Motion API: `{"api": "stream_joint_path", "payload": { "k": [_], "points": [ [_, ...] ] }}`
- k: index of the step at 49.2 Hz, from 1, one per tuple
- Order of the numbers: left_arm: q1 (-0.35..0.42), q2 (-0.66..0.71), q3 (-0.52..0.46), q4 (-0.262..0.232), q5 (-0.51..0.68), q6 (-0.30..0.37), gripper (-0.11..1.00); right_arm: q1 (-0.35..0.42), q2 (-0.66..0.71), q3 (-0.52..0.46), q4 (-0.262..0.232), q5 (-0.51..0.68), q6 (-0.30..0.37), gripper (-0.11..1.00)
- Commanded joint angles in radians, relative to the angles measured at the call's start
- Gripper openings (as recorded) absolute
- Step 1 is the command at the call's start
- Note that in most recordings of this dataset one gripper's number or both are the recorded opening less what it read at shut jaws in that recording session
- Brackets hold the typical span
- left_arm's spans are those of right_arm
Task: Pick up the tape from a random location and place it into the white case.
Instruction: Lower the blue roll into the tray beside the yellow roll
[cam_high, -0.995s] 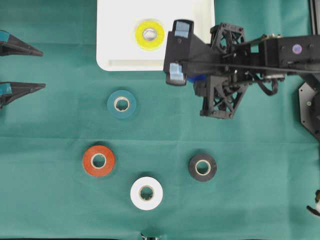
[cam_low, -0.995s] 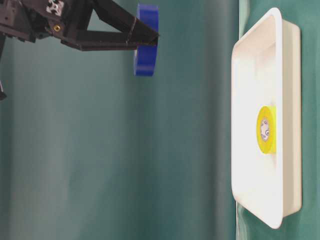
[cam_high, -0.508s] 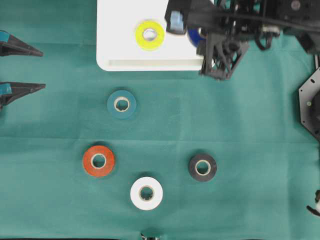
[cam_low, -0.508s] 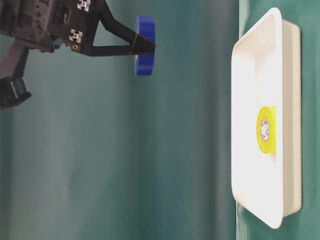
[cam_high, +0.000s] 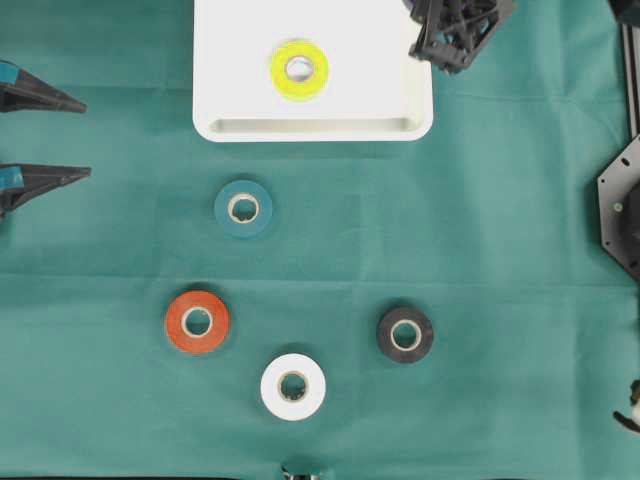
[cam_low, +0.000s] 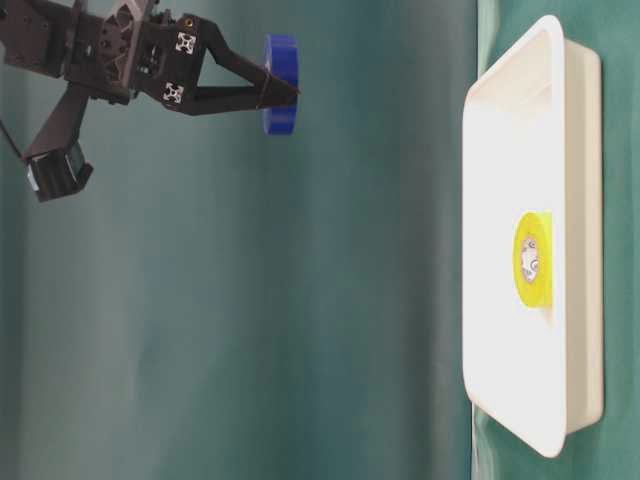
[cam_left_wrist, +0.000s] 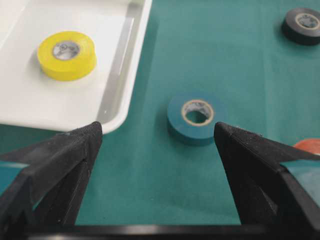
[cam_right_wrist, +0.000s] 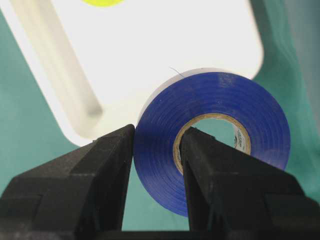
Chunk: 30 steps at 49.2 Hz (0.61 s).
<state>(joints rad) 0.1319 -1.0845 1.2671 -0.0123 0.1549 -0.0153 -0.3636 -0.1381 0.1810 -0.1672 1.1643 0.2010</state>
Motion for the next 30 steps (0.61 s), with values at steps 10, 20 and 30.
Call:
{"api": "stream_joint_path", "payload": {
  "k": [10,20,30],
  "points": [
    [0.003,0.011,-0.009,-0.002,-0.006,-0.002,0.98,0.003,0.044,-0.095,0.011,-0.011,-0.011,0.32],
    [0.003,0.011,-0.009,-0.002,-0.005,-0.002,0.98,0.008,0.135,-0.198,0.018,-0.006,-0.058,0.32],
    [0.003,0.011,-0.009,-0.002,-0.005,-0.002,0.98,0.008,0.183,-0.255,0.037,0.009,-0.086,0.33]
  ]
}}
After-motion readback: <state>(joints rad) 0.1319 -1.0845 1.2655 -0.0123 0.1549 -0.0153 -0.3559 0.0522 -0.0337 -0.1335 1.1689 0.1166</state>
